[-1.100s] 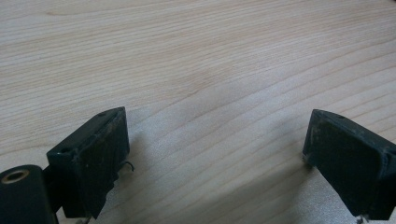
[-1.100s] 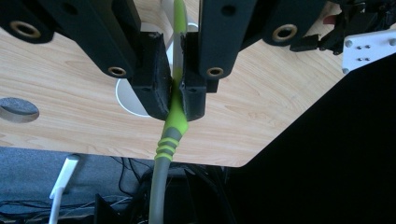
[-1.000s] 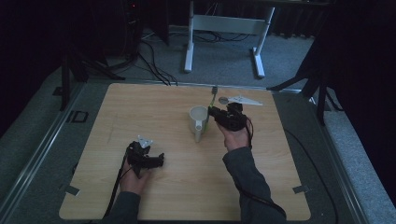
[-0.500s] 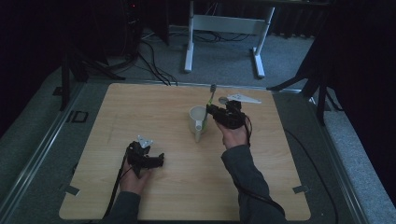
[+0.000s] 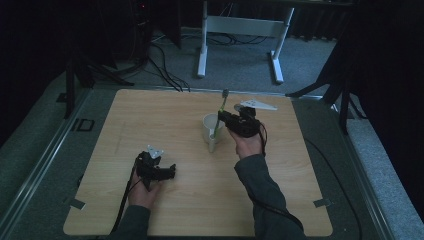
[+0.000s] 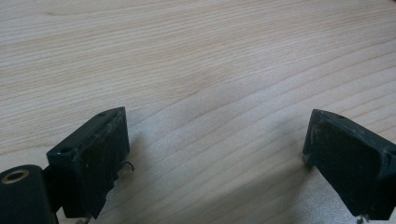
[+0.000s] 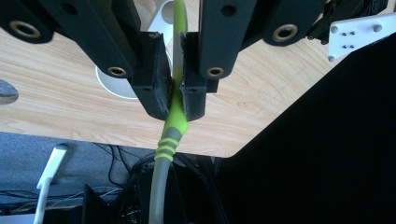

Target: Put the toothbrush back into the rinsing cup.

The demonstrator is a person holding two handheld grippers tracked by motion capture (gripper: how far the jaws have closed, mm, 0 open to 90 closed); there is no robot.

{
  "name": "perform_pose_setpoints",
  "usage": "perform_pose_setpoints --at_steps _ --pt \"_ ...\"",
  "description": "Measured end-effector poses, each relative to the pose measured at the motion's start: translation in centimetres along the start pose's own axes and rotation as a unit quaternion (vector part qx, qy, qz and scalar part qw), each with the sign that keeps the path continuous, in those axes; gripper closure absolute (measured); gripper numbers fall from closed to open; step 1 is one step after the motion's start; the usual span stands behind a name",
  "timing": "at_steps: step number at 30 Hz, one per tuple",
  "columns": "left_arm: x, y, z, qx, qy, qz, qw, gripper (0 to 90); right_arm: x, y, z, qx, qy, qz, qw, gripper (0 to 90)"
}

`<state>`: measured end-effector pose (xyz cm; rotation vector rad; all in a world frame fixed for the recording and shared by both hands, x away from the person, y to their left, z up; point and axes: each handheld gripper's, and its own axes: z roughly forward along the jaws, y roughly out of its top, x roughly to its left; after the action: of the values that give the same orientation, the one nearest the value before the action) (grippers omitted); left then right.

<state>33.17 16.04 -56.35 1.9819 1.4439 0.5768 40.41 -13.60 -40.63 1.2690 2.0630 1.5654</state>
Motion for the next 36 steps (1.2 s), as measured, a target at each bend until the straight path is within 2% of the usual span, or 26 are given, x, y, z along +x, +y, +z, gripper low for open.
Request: perform_pose_setpoints --at_steps 10,26,36 --pt "0.0 0.0 0.0 -0.001 0.000 0.000 1.0000 7.3 0.3 -0.1 0.6 0.000 0.002 -0.011 0.9999 81.4" --pt "0.0 0.0 0.0 -0.001 0.000 0.000 1.0000 7.3 0.1 -0.8 1.4 0.000 -0.006 -0.010 0.9999 81.3" --pt "0.0 0.0 0.0 -0.001 0.000 0.000 1.0000 7.3 0.1 -1.1 1.5 0.001 -0.009 -0.017 0.9998 81.2"
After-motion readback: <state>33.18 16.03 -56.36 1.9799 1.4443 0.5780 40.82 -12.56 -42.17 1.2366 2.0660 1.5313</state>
